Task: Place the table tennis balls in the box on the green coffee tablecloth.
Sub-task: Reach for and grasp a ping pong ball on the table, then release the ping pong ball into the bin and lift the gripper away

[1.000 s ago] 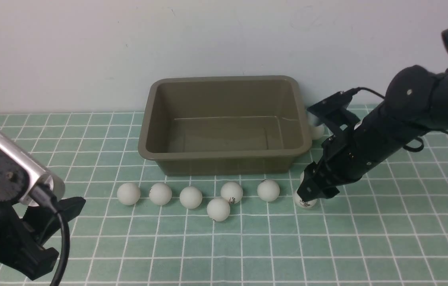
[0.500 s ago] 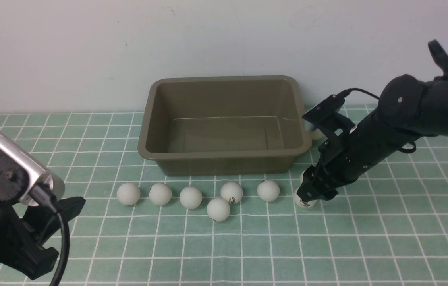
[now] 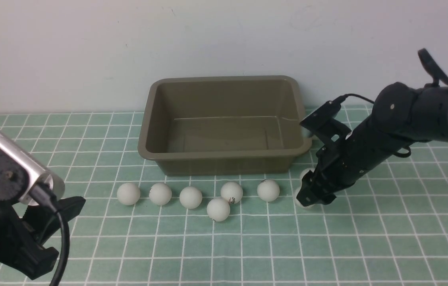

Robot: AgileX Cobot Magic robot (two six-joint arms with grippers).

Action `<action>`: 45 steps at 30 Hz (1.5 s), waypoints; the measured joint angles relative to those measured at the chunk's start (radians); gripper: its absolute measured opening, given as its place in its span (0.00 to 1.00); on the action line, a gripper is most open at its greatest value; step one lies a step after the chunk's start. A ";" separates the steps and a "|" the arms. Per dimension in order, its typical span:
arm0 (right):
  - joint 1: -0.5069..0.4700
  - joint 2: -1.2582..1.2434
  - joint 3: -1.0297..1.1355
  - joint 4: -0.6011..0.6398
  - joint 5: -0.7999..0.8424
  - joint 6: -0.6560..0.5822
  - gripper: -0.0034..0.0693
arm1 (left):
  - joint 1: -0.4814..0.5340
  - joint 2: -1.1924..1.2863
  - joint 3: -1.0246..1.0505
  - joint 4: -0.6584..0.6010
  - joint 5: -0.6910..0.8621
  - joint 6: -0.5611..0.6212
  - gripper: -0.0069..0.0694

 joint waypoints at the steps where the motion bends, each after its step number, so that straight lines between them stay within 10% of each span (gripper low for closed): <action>1: 0.000 0.007 0.000 0.000 -0.001 -0.001 0.61 | 0.000 0.000 0.000 0.000 -0.001 0.000 0.57; 18: 0.000 0.052 -0.001 0.065 -0.029 -0.048 0.54 | 0.000 0.000 0.000 0.000 -0.007 0.000 0.57; 33: 0.000 -0.181 -0.001 -0.124 0.080 0.068 0.54 | 0.000 0.000 0.000 0.001 -0.008 0.000 0.57; 45: 0.000 -0.031 -0.282 0.024 0.084 0.038 0.54 | 0.000 0.000 0.000 0.001 -0.008 0.000 0.57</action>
